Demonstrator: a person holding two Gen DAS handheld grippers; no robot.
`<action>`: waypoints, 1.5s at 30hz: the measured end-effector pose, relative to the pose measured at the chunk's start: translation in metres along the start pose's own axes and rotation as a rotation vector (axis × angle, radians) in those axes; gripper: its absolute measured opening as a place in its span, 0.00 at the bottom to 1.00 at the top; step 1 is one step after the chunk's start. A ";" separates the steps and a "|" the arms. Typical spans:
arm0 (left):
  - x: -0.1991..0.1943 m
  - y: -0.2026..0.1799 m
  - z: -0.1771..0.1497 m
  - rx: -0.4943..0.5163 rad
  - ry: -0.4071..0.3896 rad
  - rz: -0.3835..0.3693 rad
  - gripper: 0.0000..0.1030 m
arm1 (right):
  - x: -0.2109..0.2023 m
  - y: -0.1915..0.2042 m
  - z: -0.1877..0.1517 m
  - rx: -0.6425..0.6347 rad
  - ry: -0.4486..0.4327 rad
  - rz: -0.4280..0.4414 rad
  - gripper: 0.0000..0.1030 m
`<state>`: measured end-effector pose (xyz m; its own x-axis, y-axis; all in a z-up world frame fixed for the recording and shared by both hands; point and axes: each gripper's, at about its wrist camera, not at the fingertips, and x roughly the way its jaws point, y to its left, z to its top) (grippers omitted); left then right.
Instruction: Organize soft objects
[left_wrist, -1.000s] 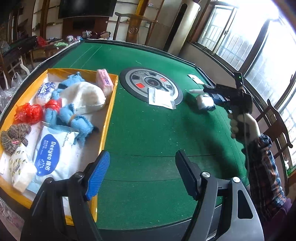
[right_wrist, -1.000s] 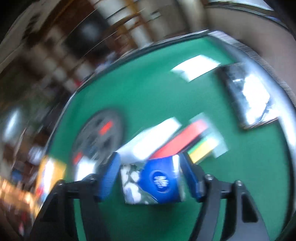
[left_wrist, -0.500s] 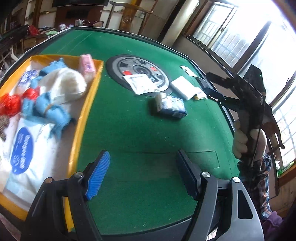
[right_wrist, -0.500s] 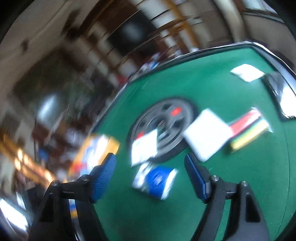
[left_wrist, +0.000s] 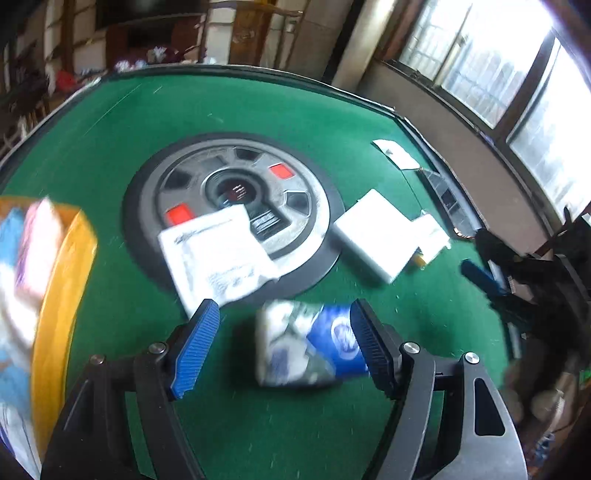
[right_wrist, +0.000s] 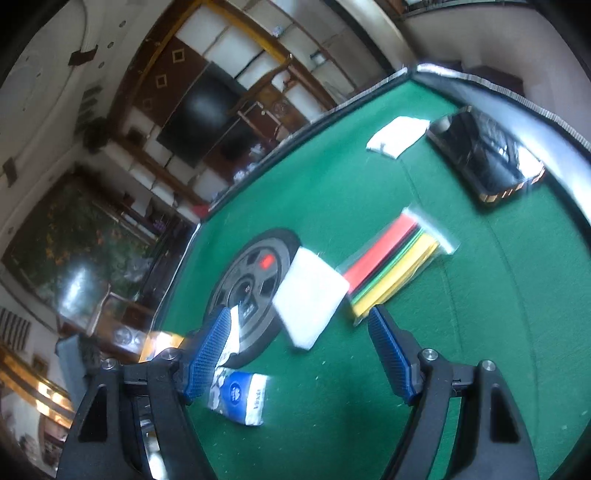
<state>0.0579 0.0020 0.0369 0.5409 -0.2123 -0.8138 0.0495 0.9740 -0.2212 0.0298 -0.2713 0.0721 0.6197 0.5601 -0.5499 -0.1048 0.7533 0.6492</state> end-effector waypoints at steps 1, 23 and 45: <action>0.008 -0.006 0.004 0.036 0.000 0.020 0.71 | 0.001 0.002 0.002 0.001 -0.009 -0.005 0.70; -0.035 -0.037 -0.064 0.510 0.139 -0.214 0.71 | 0.015 0.000 0.005 0.021 0.001 -0.059 0.70; -0.050 -0.026 -0.075 0.409 0.109 -0.224 0.62 | 0.021 -0.008 0.004 0.041 0.017 -0.077 0.70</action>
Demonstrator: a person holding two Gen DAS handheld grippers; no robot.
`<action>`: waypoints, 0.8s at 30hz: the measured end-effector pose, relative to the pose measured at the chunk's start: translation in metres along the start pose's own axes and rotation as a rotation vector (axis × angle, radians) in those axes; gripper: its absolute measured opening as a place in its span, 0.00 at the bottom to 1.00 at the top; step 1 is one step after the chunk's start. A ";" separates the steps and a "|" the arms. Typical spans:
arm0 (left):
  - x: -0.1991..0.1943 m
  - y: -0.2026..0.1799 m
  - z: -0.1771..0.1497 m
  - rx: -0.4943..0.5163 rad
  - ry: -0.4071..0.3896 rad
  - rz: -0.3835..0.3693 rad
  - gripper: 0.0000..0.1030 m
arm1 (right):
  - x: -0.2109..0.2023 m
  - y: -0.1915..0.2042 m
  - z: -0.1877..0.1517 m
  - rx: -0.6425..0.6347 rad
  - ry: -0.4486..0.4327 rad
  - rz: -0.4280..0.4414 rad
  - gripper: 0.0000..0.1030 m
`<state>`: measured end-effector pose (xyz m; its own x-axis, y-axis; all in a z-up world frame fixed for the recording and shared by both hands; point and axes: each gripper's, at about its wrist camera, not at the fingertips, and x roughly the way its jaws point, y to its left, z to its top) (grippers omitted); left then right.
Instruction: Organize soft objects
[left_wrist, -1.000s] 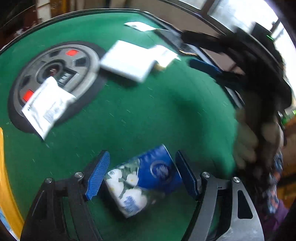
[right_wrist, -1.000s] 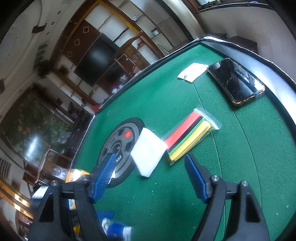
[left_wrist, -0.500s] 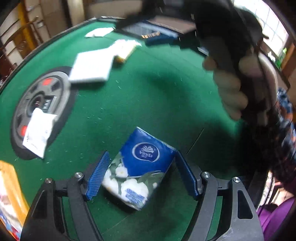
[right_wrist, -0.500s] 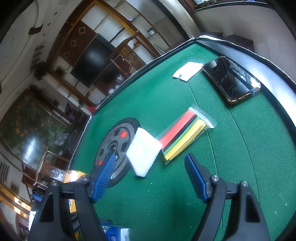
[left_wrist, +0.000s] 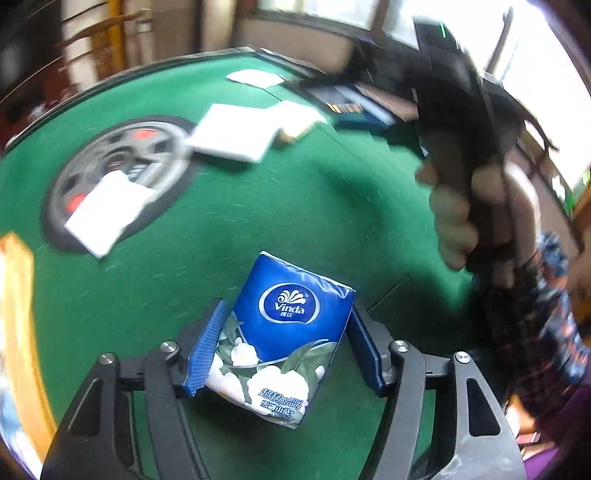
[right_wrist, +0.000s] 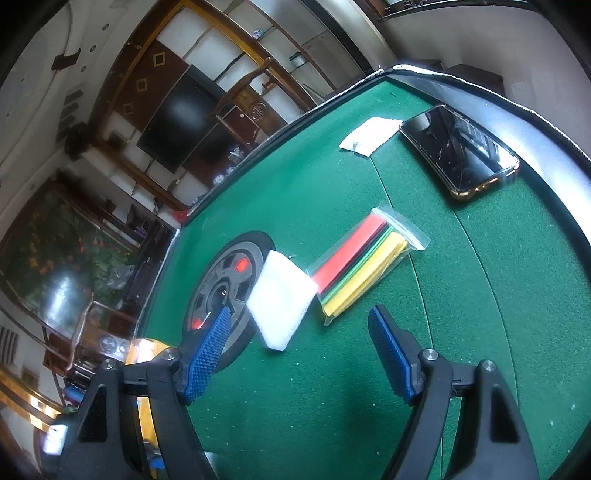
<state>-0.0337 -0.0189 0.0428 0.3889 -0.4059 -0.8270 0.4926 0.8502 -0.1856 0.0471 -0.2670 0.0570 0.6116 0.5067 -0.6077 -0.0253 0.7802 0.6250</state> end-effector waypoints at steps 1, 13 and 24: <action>-0.012 0.005 -0.005 -0.031 -0.024 0.007 0.62 | 0.001 0.000 -0.001 0.000 0.004 -0.002 0.70; -0.062 0.053 -0.052 -0.269 -0.123 0.181 0.62 | 0.012 0.013 -0.012 -0.080 0.026 -0.023 0.70; -0.118 0.080 -0.081 -0.342 -0.248 0.174 0.62 | 0.052 0.080 -0.049 -0.267 0.153 -0.023 0.70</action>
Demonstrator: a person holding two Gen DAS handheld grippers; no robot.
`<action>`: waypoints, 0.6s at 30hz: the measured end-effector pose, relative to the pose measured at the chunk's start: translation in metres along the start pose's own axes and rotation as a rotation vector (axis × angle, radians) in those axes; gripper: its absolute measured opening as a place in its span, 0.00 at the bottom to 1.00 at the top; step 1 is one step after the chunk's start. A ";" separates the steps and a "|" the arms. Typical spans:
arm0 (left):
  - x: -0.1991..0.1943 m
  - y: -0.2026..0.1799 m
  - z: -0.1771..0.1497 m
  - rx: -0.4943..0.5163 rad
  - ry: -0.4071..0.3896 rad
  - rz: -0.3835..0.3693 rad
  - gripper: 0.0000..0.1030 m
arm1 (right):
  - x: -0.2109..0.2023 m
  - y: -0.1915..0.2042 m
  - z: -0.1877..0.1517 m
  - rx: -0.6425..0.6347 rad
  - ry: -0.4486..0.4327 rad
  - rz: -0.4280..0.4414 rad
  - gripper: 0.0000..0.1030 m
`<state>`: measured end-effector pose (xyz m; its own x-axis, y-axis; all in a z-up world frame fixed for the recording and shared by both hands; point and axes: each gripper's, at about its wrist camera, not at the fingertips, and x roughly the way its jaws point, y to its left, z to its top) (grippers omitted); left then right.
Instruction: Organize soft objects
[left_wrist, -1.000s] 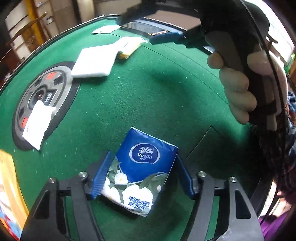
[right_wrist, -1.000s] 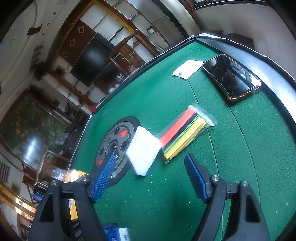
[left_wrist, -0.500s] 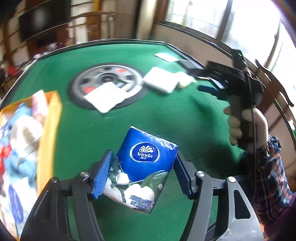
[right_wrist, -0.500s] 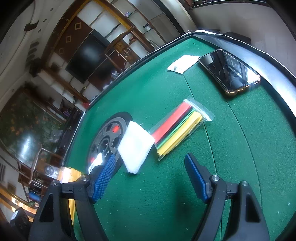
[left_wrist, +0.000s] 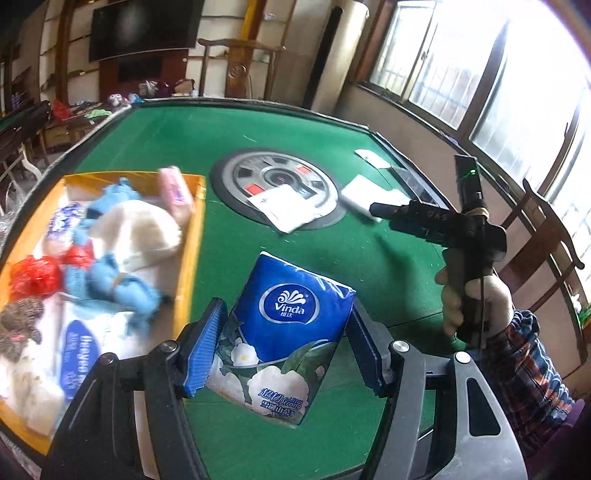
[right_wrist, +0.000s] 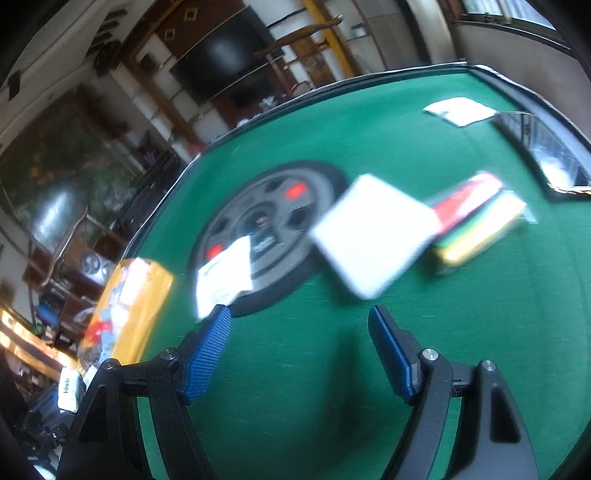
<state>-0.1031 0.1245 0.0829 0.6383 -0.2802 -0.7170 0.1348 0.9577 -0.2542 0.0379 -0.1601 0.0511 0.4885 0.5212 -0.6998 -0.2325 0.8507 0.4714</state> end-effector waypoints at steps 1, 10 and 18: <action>-0.004 0.006 -0.001 -0.008 -0.008 0.001 0.62 | 0.007 0.009 0.002 -0.003 0.012 0.010 0.70; -0.031 0.081 -0.018 -0.157 -0.051 0.047 0.62 | 0.088 0.080 0.024 -0.162 0.130 -0.148 0.74; -0.040 0.127 -0.030 -0.273 -0.071 0.066 0.62 | 0.106 0.133 -0.005 -0.423 0.157 -0.305 0.65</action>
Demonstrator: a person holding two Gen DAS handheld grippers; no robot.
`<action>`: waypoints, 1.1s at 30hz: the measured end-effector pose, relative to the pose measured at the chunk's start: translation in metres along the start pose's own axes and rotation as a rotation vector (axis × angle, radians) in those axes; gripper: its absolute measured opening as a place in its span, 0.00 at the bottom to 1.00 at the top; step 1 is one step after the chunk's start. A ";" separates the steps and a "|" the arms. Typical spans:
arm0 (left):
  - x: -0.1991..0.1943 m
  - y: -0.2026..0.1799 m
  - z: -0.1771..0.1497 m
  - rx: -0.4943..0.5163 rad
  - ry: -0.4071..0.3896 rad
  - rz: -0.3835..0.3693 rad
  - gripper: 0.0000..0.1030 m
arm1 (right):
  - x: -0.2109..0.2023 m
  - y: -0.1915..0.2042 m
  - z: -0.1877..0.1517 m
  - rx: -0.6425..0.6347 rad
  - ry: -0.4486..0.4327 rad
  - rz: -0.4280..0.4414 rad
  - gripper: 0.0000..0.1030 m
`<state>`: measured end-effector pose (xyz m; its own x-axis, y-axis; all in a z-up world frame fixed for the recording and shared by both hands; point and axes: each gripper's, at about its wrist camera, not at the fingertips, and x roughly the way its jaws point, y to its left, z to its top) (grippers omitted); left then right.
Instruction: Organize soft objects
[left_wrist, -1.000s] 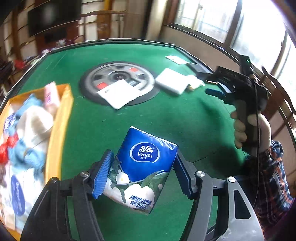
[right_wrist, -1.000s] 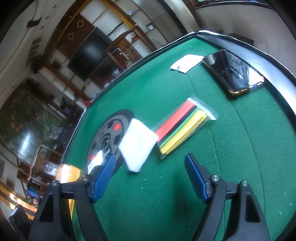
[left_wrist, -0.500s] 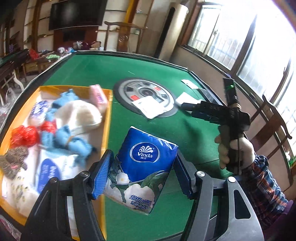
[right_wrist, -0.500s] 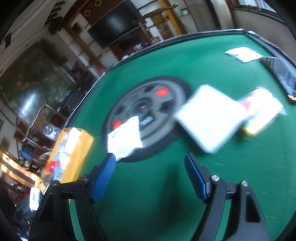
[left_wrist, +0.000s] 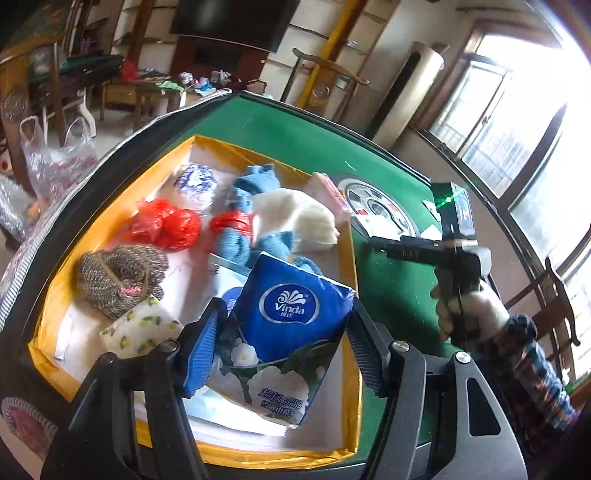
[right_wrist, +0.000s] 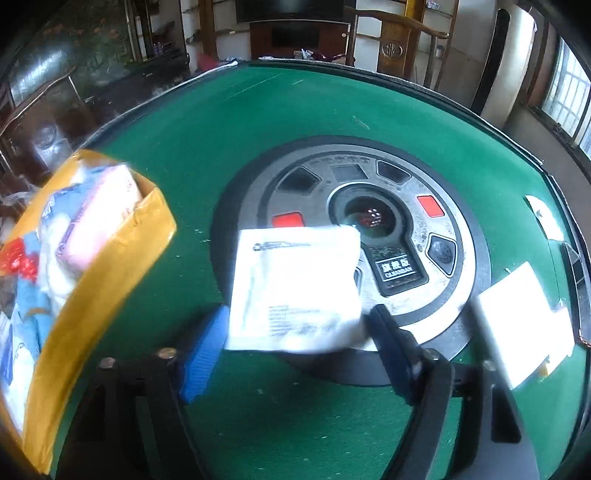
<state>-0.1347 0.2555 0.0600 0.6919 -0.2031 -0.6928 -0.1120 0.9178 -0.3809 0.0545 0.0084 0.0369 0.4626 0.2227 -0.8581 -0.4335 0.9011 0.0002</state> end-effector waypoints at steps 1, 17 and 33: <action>-0.001 0.001 -0.001 -0.003 -0.002 -0.004 0.62 | -0.001 0.000 -0.001 0.006 0.002 -0.004 0.63; -0.017 -0.003 -0.007 0.007 -0.030 0.014 0.62 | -0.080 -0.012 -0.052 0.148 -0.110 0.260 0.05; -0.014 0.017 -0.011 -0.049 -0.008 0.070 0.62 | -0.153 0.058 -0.052 -0.011 -0.227 0.451 0.05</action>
<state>-0.1540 0.2704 0.0568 0.6870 -0.1358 -0.7139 -0.1950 0.9119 -0.3611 -0.0822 0.0074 0.1414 0.3828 0.6655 -0.6407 -0.6369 0.6925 0.3388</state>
